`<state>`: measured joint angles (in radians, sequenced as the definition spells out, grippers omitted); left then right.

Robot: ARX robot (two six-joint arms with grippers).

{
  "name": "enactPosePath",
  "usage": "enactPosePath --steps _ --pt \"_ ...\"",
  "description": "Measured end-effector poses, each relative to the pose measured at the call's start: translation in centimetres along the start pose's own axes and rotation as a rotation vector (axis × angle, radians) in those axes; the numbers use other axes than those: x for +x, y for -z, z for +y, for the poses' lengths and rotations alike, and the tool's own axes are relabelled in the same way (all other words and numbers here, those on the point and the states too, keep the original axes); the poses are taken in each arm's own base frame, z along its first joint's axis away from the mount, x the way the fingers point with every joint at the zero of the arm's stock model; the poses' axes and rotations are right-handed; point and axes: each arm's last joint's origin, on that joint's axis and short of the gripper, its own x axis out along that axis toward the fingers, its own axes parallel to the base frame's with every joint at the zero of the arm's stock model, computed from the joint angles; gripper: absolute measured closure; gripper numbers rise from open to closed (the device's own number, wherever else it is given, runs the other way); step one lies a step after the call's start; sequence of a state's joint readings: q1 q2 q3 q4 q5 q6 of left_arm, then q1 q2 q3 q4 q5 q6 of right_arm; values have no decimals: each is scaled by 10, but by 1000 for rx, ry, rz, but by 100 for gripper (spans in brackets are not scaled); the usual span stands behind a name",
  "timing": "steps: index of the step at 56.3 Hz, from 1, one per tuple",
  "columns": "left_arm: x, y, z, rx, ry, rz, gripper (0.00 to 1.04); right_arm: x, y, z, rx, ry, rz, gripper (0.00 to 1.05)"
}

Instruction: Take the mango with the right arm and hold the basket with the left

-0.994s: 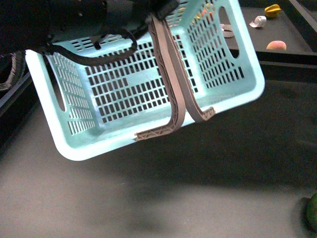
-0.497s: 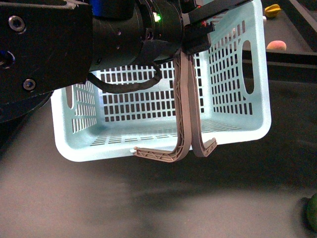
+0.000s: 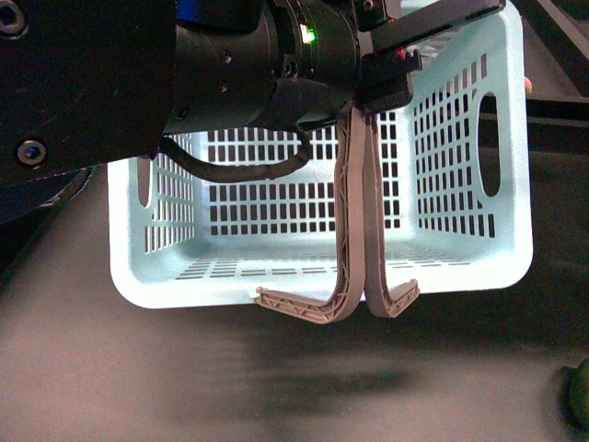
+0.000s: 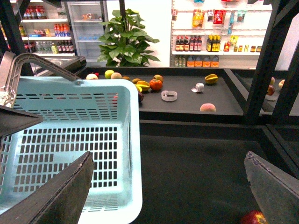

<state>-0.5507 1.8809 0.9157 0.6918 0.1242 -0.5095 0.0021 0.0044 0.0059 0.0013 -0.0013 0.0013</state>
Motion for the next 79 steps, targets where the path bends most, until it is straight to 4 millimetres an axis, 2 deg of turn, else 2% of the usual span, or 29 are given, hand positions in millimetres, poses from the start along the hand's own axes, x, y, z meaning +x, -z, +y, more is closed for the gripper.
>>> enactPosePath --steps 79 --pt "-2 -1 -1 -32 -24 11 99 0 0 0 0 0 0 8"
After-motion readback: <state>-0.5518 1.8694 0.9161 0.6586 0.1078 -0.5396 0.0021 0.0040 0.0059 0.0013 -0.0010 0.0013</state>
